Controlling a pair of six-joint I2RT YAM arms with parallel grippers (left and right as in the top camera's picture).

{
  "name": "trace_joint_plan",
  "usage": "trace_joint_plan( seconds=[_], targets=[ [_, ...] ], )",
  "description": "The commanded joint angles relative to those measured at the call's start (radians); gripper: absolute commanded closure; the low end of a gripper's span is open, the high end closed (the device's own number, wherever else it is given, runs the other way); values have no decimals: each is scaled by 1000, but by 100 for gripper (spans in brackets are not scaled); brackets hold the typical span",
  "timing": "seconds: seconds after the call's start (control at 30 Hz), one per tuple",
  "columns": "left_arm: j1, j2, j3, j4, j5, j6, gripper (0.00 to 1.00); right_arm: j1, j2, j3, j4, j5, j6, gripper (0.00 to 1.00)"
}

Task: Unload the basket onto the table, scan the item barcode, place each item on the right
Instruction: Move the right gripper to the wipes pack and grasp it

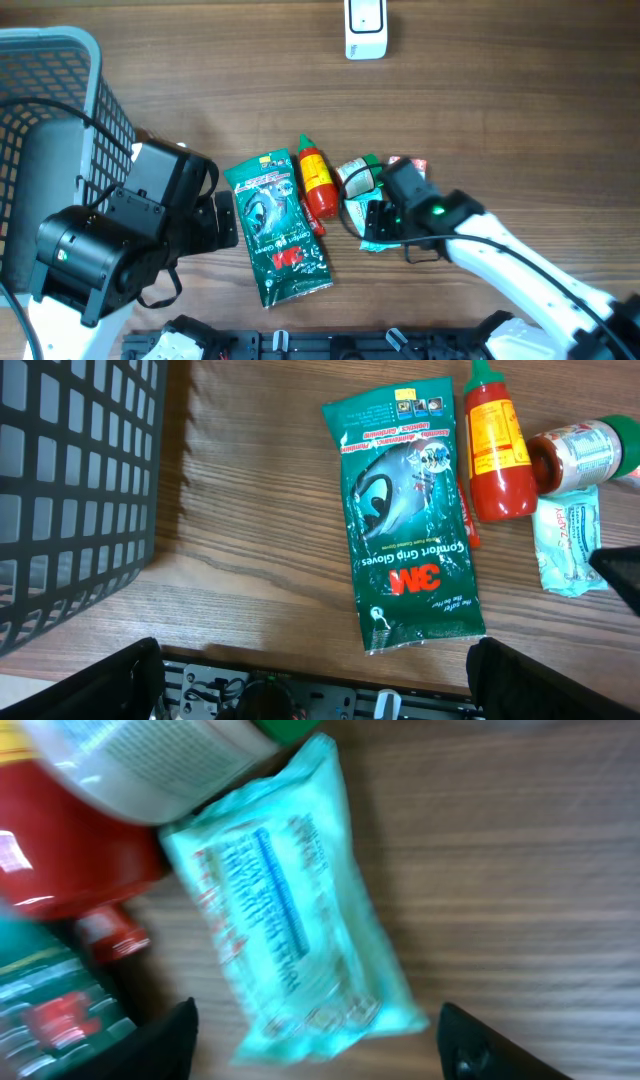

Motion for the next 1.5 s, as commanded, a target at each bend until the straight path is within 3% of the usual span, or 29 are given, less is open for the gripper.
trace_joint_plan(
  seconds=[0.0, 0.13, 0.43, 0.87, 1.0, 1.07, 1.1, 1.2, 1.47],
  targets=[
    [5, -2, 7, 0, -12, -10, 0, 88, 114, 61, 9, 316, -29, 25],
    [5, -2, 7, 0, -12, -10, 0, 139, 239, 121, 24, 345, -130, 26],
    [5, -2, 7, 0, -12, -10, 0, 240, 256, 297, -108, 349, -130, 28],
    [5, -2, 7, 0, -12, -10, 0, 278, 464, 280, -138, 297, -101, 39],
    [5, -2, 7, 0, -12, -10, 0, 278, 496, 280, -140, 265, -91, 53],
    [5, -2, 7, 0, -12, -10, 0, 278, 496, 280, -151, 253, -15, 61],
    [5, -2, 7, 0, -12, -10, 0, 277, 496, 280, -159, 202, 91, 78],
    [5, -2, 7, 0, -12, -10, 0, 277, 496, 282, -163, 143, 113, 95],
    [5, -2, 7, 0, -12, -10, 0, 256, 371, 418, -296, 81, 106, 96]
  ],
)
